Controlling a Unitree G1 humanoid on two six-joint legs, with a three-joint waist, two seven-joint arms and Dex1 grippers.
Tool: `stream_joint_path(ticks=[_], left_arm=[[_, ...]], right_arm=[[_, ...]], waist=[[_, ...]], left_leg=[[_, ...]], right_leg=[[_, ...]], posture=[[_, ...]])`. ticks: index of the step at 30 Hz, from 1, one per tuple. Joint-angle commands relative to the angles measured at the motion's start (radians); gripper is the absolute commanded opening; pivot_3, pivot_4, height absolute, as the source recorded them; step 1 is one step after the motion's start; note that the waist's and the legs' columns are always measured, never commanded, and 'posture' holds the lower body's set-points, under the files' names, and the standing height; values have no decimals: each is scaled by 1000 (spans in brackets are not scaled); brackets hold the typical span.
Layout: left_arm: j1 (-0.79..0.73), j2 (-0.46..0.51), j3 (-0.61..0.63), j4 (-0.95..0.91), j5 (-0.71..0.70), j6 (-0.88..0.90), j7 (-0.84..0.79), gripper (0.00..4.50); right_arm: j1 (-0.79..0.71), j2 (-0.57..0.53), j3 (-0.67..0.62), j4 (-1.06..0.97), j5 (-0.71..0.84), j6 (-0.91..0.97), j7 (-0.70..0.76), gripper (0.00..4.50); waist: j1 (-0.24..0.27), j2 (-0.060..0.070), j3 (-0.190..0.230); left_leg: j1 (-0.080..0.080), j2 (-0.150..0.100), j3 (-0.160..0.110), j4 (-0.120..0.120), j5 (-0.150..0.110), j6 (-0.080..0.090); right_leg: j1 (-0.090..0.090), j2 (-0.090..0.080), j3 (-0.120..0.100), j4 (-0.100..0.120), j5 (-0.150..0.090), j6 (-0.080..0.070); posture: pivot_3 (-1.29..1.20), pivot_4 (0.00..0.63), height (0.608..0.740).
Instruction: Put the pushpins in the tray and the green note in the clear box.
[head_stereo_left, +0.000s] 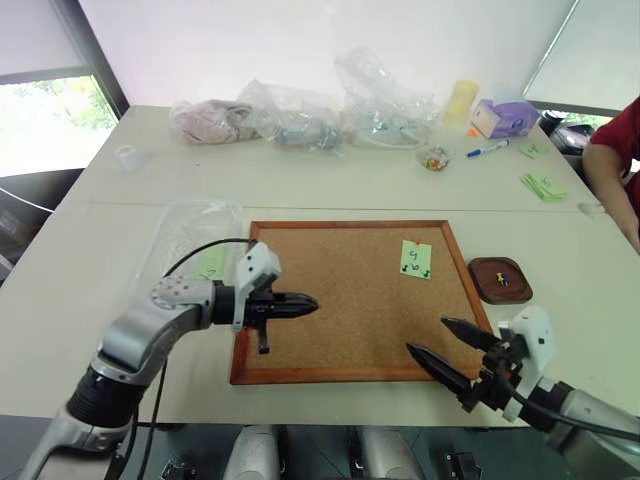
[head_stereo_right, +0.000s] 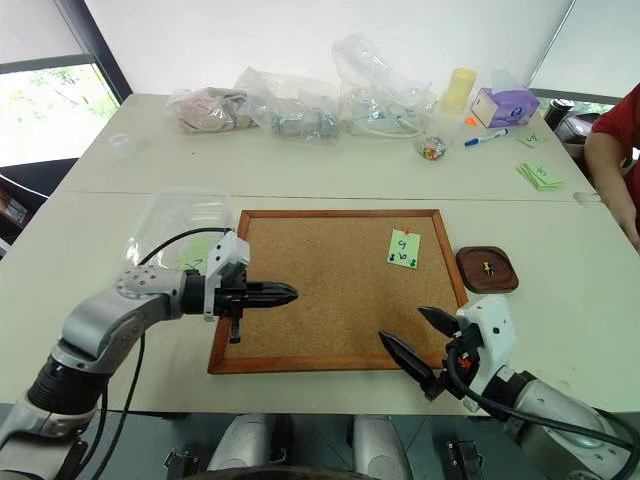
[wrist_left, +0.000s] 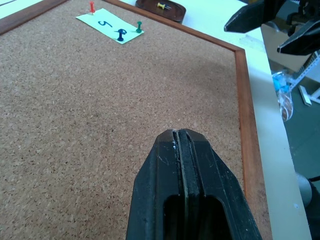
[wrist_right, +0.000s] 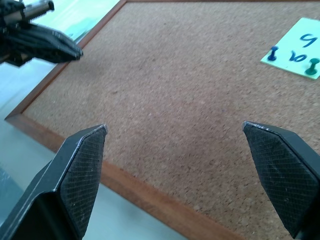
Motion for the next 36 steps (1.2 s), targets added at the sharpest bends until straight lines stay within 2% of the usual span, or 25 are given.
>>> stream_joint_path(ticks=[1, 17, 20, 23, 28, 32, 36], left_arm=[[-13, -30, 47, 1, -30, -3, 32, 78], [-13, -23, 29, -22, -35, 17, 28, 78], [-71, 7, 15, -5, 20, -6, 30, 78], [-157, -27, 38, 30, 0, 17, 59, 78], [-226, -117, -52, 97, 63, -33, 74, 78], [-270, -175, -134, 232, 183, -102, 111, 78], [-270, -179, -181, 300, 259, -164, 95, 78]], right_arm=[[1, -10, -21, -21, 23, -12, 9, 4500], [-4, -14, 3, -23, 13, -4, -7, 4500], [-17, 1, 6, -20, 29, 4, -37, 4500], [-46, 7, -1, -14, 45, -1, -58, 4500], [-195, -13, -10, 62, 70, 51, -170, 4500], [-369, -26, 56, 186, -43, 60, -224, 4500], [-557, -4, 125, 348, -158, 47, -254, 4500]], waist=[[1, 0, 0], [1, 0, 0], [1, 0, 0], [4, -1, 0], [-1, -1, 0], [-2, -1, 0], [-2, 0, 0]], left_leg=[[0, 0, 0, 0, 0, 0], [0, 0, -1, 0, 0, 0], [0, 0, -1, 0, 0, 0], [0, -1, -2, 1, 0, 0], [0, -2, -2, 2, 0, 1], [0, -5, -3, 2, 0, 1], [0, -5, -3, 2, 0, 1]], right_leg=[[0, 0, 0, 0, 0, 0], [1, 0, -1, 0, 0, 0], [1, 0, -1, 0, 0, 0], [1, 0, -1, 0, 0, 0], [2, -1, -1, 0, 0, 0], [2, 0, -1, 1, 0, 1], [2, 0, -1, 1, 0, 1]], posture=[[0, 150, 737], [0, 150, 737], [0, 150, 737], [0, 150, 737], [0, 150, 737], [0, 150, 737], [0, 150, 737]])
